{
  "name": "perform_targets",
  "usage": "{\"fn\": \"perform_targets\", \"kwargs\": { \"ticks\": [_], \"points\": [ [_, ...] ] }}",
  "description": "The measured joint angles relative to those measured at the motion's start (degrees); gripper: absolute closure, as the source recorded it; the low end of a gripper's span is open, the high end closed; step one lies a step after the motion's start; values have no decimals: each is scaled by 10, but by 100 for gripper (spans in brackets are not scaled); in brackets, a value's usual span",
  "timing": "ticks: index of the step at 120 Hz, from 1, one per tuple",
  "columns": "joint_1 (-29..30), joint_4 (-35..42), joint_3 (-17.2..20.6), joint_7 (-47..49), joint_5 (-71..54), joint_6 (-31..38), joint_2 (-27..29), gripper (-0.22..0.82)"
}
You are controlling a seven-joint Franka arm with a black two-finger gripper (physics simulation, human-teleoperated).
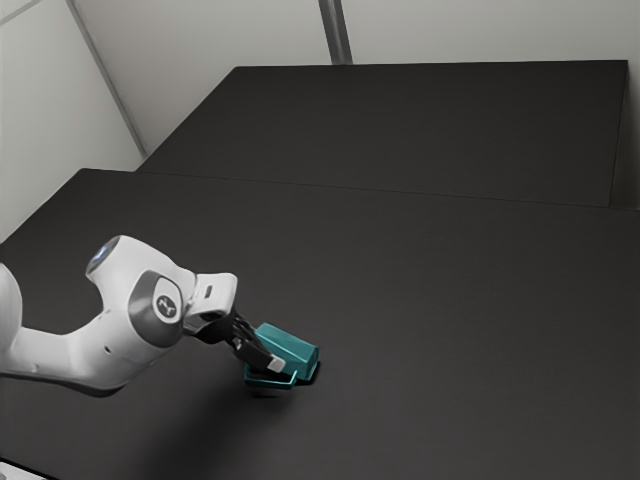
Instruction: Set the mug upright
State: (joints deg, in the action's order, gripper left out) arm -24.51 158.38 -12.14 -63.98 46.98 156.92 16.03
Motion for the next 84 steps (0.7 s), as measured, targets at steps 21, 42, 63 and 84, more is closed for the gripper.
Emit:
{"fn": "perform_targets", "kwargs": {
  "ticks": [21, 42, 63, 84],
  "points": [
    [0, 1, 10, -4, 23, 10, -5, 4],
    [0, 1, 21, -8, 47, 16, -10, 5],
    [0, 1, 25, -10, 61, 22, -16, 7],
    [1, -6, 42, -13, 66, 29, -16, 15]
  ]
}}
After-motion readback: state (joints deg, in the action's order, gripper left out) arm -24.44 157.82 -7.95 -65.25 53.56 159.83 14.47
